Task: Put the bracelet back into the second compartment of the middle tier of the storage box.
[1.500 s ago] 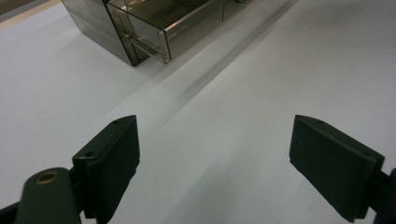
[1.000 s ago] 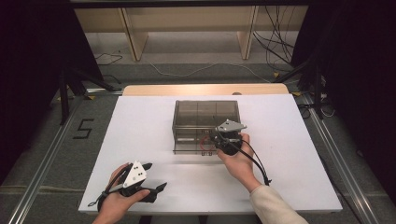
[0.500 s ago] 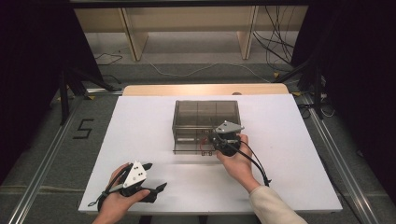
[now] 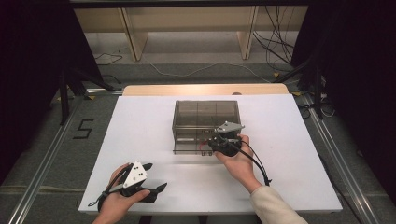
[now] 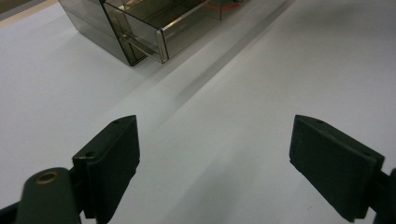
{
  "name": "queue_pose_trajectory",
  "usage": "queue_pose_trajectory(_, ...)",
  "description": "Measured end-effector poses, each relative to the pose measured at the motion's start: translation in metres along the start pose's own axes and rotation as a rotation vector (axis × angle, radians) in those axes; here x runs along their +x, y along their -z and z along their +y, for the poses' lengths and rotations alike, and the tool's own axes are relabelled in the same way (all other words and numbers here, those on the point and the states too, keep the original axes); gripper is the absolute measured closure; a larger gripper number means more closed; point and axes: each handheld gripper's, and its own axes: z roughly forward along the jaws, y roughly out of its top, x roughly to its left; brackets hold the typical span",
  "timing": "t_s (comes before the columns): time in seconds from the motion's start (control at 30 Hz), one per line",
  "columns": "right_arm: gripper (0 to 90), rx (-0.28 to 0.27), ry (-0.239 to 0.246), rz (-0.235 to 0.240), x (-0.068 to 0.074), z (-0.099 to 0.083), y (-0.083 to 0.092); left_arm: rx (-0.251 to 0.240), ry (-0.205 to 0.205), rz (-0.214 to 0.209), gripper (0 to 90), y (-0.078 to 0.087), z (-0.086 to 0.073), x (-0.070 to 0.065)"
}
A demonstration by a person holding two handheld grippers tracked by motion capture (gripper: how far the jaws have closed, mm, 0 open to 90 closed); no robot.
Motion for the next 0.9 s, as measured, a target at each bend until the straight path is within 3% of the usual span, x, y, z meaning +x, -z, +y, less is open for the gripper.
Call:
queue_pose_trajectory(0.33,53.0,0.009,-0.042,0.056,-0.005,-0.001,0.019,0.000,0.004,-0.001,16.0,0.000,0.000,-0.001)
queue_pose_trajectory(0.57,40.5,0.023,-0.039,0.062,-0.009,-0.007,0.031,0.003,0.002,-0.003,15.9,-0.001,0.000,-0.001)
queue_pose_trajectory(0.9,30.9,0.019,-0.041,0.067,-0.019,-0.017,0.050,0.006,0.006,-0.006,15.9,-0.002,0.000,-0.002)
